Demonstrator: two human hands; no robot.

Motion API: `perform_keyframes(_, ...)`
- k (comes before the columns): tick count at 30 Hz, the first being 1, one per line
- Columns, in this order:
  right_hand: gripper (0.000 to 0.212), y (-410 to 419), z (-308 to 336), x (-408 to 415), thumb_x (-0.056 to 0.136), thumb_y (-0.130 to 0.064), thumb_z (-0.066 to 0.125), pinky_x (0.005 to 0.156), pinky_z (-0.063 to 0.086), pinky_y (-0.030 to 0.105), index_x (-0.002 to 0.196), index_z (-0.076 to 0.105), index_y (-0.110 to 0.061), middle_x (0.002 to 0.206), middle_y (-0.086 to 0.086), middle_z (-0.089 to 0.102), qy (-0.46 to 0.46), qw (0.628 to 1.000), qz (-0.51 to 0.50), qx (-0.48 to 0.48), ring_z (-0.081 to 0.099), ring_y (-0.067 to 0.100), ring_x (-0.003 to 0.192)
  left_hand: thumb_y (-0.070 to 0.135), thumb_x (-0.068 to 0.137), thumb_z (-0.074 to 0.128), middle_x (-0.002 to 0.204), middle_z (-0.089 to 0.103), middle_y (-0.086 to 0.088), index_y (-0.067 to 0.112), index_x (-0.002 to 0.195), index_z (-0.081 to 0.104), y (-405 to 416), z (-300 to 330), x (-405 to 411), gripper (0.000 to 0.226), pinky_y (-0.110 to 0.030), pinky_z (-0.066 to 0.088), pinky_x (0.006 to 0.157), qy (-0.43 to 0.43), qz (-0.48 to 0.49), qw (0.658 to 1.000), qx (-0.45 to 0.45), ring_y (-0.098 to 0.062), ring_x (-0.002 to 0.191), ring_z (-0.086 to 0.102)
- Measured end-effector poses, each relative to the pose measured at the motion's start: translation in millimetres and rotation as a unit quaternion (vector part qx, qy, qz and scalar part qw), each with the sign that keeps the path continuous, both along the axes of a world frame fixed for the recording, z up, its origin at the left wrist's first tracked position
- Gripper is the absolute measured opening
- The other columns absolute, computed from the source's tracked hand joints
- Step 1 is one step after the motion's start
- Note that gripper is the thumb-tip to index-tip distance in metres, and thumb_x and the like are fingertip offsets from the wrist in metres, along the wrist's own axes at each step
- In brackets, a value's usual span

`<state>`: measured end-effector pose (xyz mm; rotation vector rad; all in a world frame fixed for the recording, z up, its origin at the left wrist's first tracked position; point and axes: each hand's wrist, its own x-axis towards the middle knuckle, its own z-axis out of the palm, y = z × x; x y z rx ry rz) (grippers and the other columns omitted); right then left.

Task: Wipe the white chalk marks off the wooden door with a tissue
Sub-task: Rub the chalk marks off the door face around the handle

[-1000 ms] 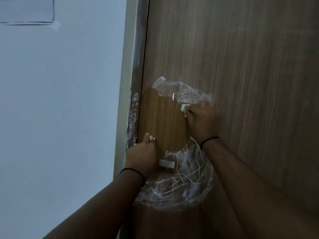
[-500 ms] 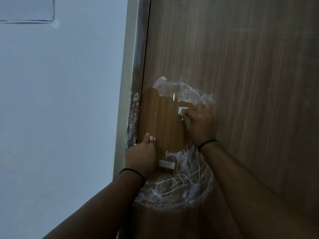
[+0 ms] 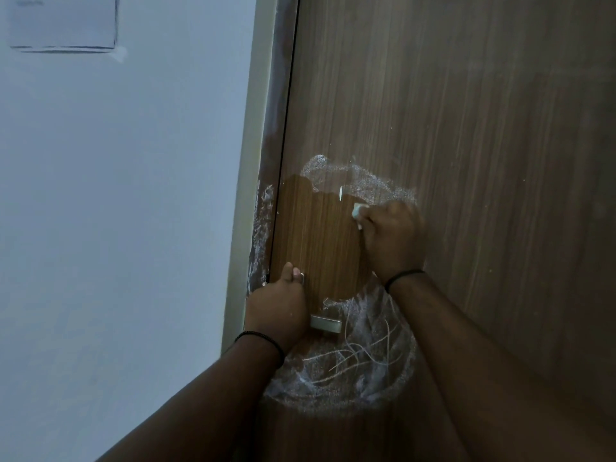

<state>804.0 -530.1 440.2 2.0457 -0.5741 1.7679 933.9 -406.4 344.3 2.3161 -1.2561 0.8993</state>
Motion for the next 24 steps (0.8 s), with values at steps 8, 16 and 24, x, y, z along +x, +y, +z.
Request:
perform_keyframes(8, 0.01, 26.5, -7.3, 24.4, 0.087, -0.023, 0.069, 0.073, 0.048, 0.039, 0.079, 0.074, -0.019, 0.075, 0.002, 0.058, 0.053, 0.998, 0.032, -0.013, 0.055, 0.023, 0.076, 0.018, 0.094, 0.05, 0.157, 0.03, -0.003, 0.012, 0.15, 0.03, 5.5, 3.2, -2.4, 0.06, -0.037, 0.054, 0.075, 0.013, -0.003, 1.0, 0.003, -0.024, 0.1, 0.064)
perform_keyframes(16, 0.023, 22.9, 33.2, 22.8, 0.092, -0.023, 0.058, 0.069, 0.045, 0.04, 0.073, 0.07, -0.016, 0.069, 0.002, 0.052, -0.015, 0.999, -0.008, 0.03, 0.05, 0.022, 0.071, 0.016, 0.094, 0.044, 0.159, 0.025, -0.005, 0.011, 0.152, 0.024, -1.7, -1.3, 1.3, 0.061, -0.035, 0.052, 0.066, 0.01, 0.0, 1.0, -0.001, -0.024, 0.093, 0.066)
perform_keyframes(24, 0.019, 27.0, -2.8, 23.6, 0.093, -0.027, 0.06, 0.072, 0.044, 0.037, 0.082, 0.074, -0.018, 0.079, 0.002, 0.06, 0.069, 0.997, 0.014, -0.005, 0.054, 0.023, 0.078, 0.015, 0.09, 0.046, 0.161, 0.02, -0.004, 0.012, 0.152, 0.024, -4.0, -3.4, 4.7, 0.065, -0.036, 0.052, 0.069, 0.021, -0.007, 1.0, 0.004, -0.025, 0.097, 0.066)
